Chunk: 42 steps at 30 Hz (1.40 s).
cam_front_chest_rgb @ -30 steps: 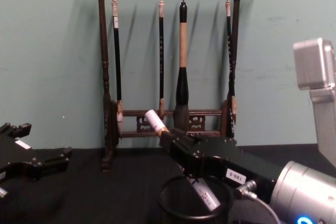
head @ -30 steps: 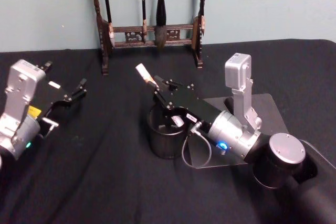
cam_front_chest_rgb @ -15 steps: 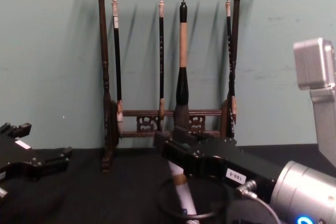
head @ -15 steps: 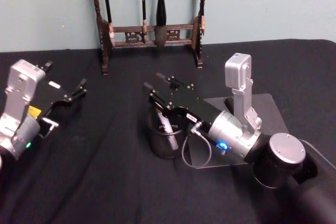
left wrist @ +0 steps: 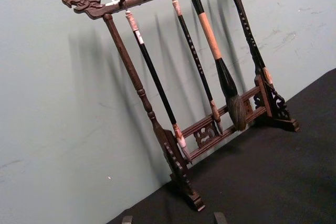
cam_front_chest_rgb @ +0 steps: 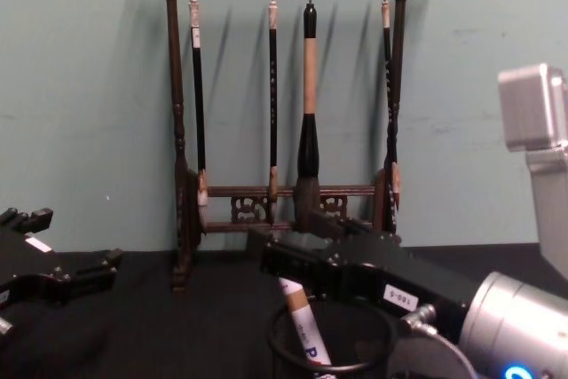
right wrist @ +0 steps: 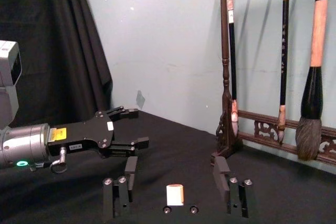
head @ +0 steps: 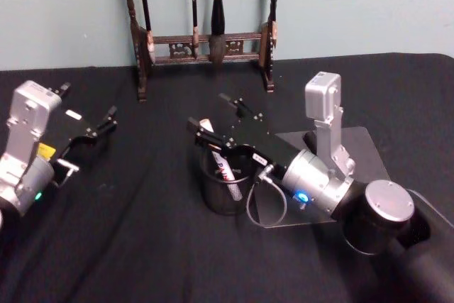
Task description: Pick up the water-based marker from the table and place it into the pen holder.
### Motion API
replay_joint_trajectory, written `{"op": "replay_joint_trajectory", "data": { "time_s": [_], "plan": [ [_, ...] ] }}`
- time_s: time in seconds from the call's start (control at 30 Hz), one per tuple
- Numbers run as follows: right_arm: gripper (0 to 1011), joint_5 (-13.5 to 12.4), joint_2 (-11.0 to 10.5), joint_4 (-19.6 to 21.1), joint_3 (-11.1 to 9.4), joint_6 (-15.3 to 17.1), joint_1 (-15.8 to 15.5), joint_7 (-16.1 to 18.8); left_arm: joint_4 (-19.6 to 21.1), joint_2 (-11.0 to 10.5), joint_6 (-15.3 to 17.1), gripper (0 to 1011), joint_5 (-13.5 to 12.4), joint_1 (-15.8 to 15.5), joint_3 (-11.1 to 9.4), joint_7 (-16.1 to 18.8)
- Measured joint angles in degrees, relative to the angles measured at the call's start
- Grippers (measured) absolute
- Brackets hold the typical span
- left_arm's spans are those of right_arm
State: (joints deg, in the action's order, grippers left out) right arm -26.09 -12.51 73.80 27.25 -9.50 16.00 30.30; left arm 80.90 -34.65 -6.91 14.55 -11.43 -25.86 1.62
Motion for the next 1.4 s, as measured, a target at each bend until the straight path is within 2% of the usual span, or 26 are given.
{"op": "replay_joint_trajectory", "data": {
  "time_s": [0.03,0.13,0.4,0.73,0.87,0.93,0.97,1.07,1.1,1.17,1.2,1.3,1.4],
  "plan": [
    [912,0.0,-0.1,0.2,0.0,0.0,-0.1,0.0,0.0,0.0,0.0,1001,0.0,0.0,0.0,0.0],
    [1000,-0.1,-1.0,1.9,-0.4,0.3,-0.6,0.0,0.0,0.0,0.0,1001,0.0,0.0,0.0,0.0],
    [1002,0.0,-3.5,6.3,-2.0,1.3,-2.1,-1.8,0.0,0.0,0.0,1001,0.0,0.0,0.0,0.0],
    [1002,1.2,-8.2,12.0,-6.8,5.3,-4.7,-6.9,0.0,0.0,0.0,1001,0.0,0.0,0.0,0.0],
    [1002,2.6,-10.4,14.3,-9.0,8.6,-6.0,-9.9,0.0,0.0,0.0,1001,0.0,0.0,0.0,0.0],
    [1003,3.2,-11.0,14.8,-9.5,10.0,-6.3,-10.7,0.0,0.0,0.0,1001,0.0,0.0,0.0,0.0],
    [1002,3.9,-11.7,15.4,-9.7,12.0,-6.6,-11.6,0.0,0.0,0.0,1001,0.0,0.0,0.0,0.0],
    [1002,5.0,-12.7,16.1,-9.9,15.6,-6.8,-12.6,0.0,0.0,0.0,1001,0.0,0.0,0.0,0.0],
    [1002,5.6,-13.2,16.4,-9.9,18.2,-6.8,-13.1,0.0,0.0,0.0,1001,0.0,0.0,0.0,0.0],
    [1002,6.1,-13.6,16.5,-9.9,20.6,-6.8,-13.5,0.0,0.0,0.0,1001,0.0,0.0,0.0,0.0],
    [1002,6.5,-13.9,16.6,-9.9,22.8,-6.6,-13.8,0.0,0.0,0.0,1001,0.0,0.0,0.0,0.0],
    [1002,7.2,-14.3,16.4,-9.7,26.0,-6.3,-13.8,0.0,0.0,0.0,1001,0.0,0.0,0.0,0.0],
    [1002,7.6,-14.3,16.1,-9.7,27.7,-6.1,-13.8,0.0,0.0,0.0,1001,0.0,0.0,0.0,0.0]
  ]
}}
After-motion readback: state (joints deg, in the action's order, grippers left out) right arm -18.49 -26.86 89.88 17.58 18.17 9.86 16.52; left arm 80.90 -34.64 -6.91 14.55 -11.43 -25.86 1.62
